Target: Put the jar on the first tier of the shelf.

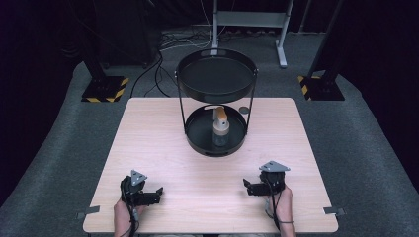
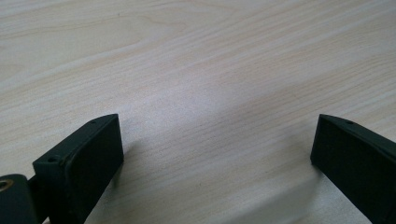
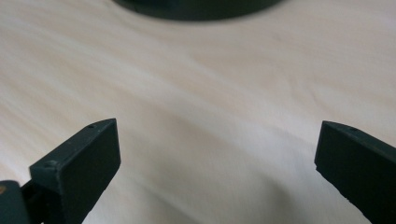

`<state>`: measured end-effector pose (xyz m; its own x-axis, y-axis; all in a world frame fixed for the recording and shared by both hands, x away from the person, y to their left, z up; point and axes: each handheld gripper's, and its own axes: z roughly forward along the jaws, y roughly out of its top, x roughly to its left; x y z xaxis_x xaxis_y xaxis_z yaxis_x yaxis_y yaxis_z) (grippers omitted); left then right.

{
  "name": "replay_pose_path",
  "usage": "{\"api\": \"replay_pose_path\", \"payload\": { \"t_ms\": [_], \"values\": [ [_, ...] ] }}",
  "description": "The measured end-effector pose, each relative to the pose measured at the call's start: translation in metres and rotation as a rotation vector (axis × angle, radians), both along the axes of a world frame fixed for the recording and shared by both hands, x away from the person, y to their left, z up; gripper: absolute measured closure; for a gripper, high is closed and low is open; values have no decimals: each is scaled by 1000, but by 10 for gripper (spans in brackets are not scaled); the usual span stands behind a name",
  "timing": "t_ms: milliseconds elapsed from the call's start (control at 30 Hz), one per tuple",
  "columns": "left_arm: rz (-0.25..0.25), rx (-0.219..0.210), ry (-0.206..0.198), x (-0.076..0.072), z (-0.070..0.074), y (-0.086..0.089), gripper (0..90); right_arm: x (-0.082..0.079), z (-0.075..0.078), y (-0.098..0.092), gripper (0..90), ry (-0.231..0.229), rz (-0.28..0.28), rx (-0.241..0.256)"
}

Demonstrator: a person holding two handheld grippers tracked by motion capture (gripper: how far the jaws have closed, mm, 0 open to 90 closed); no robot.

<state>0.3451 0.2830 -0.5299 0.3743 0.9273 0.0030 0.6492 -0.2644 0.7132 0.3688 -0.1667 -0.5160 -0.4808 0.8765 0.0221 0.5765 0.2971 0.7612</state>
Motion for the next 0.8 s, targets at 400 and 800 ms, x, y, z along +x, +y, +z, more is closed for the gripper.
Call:
{"api": "replay_pose_path", "payload": {
  "t_ms": [400, 800],
  "values": [
    [0, -2, 1, 0, 0, 0, 20, -21, -13, -12, 0, 53, -15, -49],
    [0, 0, 2, 0, 0, 0, 19, -21, -13, -11, 0, 54, -21, -55]
  ]
}}
